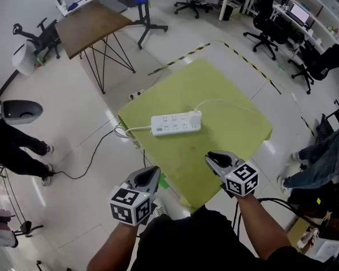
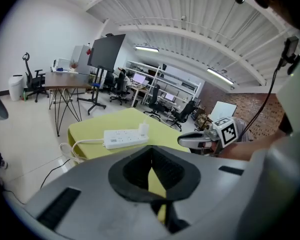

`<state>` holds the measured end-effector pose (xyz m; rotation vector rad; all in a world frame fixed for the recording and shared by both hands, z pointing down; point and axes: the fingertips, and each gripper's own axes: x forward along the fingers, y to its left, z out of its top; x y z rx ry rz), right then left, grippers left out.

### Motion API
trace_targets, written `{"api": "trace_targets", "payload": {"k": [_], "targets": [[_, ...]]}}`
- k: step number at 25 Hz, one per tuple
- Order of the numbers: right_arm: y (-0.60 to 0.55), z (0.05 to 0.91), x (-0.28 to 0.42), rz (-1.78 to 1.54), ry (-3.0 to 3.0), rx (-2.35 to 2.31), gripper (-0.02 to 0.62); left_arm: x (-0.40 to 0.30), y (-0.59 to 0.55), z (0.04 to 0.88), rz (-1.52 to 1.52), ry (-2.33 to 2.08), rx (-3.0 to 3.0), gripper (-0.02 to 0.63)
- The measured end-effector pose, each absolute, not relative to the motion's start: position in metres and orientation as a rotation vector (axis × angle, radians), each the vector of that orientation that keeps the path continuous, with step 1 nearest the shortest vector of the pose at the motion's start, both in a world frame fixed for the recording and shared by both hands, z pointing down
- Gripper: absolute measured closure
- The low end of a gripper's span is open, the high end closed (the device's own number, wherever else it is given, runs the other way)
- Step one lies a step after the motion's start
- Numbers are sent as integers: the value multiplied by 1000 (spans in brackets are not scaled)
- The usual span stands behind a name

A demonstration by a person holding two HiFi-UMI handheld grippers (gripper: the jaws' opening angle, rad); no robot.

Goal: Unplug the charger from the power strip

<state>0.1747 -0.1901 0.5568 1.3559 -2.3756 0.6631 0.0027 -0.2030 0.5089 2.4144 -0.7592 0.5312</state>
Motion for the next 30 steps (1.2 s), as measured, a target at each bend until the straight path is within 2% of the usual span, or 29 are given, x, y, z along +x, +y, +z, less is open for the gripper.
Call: {"api": "trace_targets", "payload": {"k": [10, 18, 21, 24, 30], "targets": [[-318, 636, 234, 687, -2365, 1279, 442, 1, -189, 520, 591, -962, 2276, 600], [-370, 642, 213, 623, -2456, 1076, 332, -9, -174, 530, 595, -1061, 2170, 600], [-376, 646, 203, 593, -2468, 998, 329, -12, -176, 529, 588, -1086, 2161, 600], [-379, 647, 199, 579, -2474, 952, 376, -14, -180, 529, 584, -1103, 2150, 600], [-378, 642, 195, 490, -2455, 925, 383, -16, -187, 526, 581, -1103, 2146, 600]]}}
